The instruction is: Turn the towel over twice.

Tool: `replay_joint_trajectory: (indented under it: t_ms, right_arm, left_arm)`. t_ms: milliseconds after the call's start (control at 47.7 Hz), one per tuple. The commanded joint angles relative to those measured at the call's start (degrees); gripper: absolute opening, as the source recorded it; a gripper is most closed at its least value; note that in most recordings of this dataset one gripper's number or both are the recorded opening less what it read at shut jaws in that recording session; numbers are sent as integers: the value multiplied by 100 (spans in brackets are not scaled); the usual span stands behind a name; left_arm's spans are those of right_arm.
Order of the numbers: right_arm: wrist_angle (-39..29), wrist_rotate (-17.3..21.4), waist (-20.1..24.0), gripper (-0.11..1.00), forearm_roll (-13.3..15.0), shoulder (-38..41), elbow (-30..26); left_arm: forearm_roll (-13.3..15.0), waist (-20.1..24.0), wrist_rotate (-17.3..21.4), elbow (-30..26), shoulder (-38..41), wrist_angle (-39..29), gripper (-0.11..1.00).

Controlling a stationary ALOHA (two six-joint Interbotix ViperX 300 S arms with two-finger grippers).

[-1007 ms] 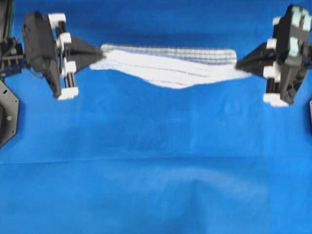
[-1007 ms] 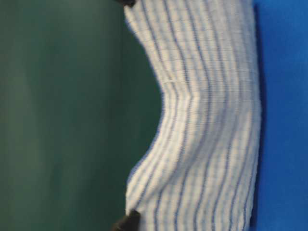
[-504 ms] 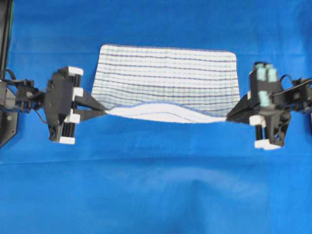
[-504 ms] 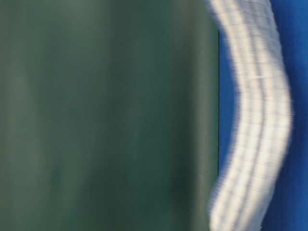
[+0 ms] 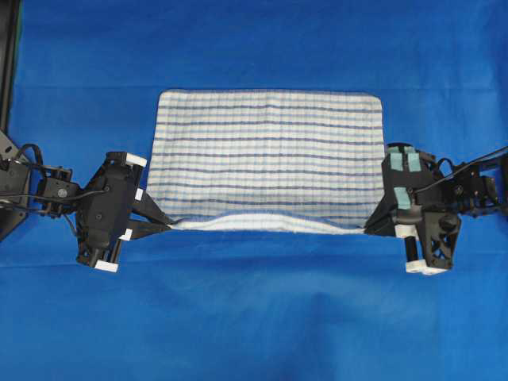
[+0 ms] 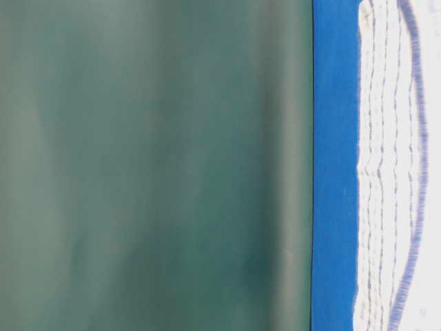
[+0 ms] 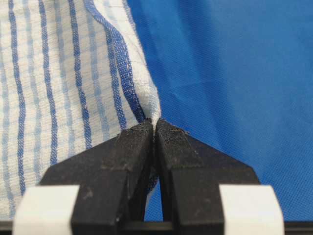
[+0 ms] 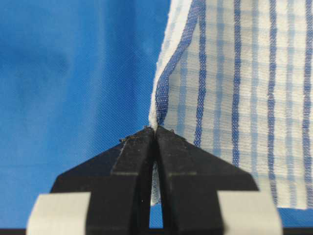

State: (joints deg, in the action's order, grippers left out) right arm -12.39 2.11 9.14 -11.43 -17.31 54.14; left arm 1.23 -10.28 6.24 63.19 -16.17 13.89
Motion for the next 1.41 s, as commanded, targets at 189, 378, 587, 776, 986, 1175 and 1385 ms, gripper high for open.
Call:
replay_joint_trajectory:
  t_ms: [189,378,587,776,986,1175,1385]
  right_arm:
    - [299,0,105,3,-88,501,-53]
    - [545,0,211,3,-105,817,-53]
    - [536,0,220,3,-193,826,-44]
    - [527,-9,229,10,-193,826,-62]
    - [466,-26,237,66,-176,756,-114]
    - [387,-35,237,62,-123,334,-123]
    - [360,-53,167,63,53,-510,-114]
  left_arm:
    - [0,-18,-9,-158,70,-272,1]
    - [0,-26,35,-290,501,-316,3]
    - [0,-26,88,-448,677,-536,36]
    - [0,-26,79,-457,668,-624,48]
    - [0,-26,44,-563,580,-712,55]
    - [0,-26,44,-677,246,-1107,64]
    - [0,-26,35,-782,-387,-1380,64]
